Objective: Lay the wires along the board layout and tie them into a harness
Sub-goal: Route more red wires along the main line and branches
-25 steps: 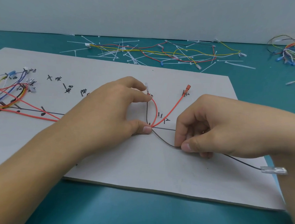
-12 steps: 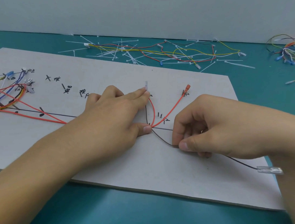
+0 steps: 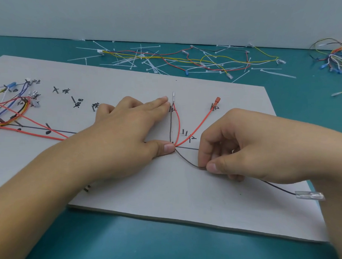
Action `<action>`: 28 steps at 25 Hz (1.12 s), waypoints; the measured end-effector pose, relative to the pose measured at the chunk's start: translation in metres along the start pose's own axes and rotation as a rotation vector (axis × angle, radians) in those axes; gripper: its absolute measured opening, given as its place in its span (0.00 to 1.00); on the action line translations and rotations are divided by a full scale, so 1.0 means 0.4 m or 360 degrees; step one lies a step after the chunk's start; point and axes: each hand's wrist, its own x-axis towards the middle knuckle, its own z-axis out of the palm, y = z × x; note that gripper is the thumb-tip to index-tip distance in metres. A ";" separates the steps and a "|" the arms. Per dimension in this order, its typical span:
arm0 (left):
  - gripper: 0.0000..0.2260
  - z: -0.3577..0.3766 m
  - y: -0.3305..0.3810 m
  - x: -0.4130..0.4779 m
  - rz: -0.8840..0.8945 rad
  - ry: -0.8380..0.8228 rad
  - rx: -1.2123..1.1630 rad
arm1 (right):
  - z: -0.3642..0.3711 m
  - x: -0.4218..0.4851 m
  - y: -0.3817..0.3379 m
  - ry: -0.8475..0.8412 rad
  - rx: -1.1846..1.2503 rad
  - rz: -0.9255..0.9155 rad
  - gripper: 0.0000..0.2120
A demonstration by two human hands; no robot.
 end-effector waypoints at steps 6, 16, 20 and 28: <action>0.30 -0.001 0.009 -0.010 0.0014 0.0133 -0.0183 | 0.003 0.002 -0.003 0.0011 -0.0046 -0.0017 0.07; 0.29 0.010 0.032 -0.020 0.0016 0.0176 0.0224 | 0.002 0.003 0.003 -0.0002 -0.0035 -0.0015 0.06; 0.25 0.013 0.045 -0.025 0.0023 0.0207 0.0246 | 0.002 0.004 0.005 0.0001 -0.0043 -0.0020 0.07; 0.25 0.019 0.054 -0.031 -0.0036 0.0213 0.0210 | 0.005 0.005 0.002 0.0010 -0.0054 -0.0022 0.06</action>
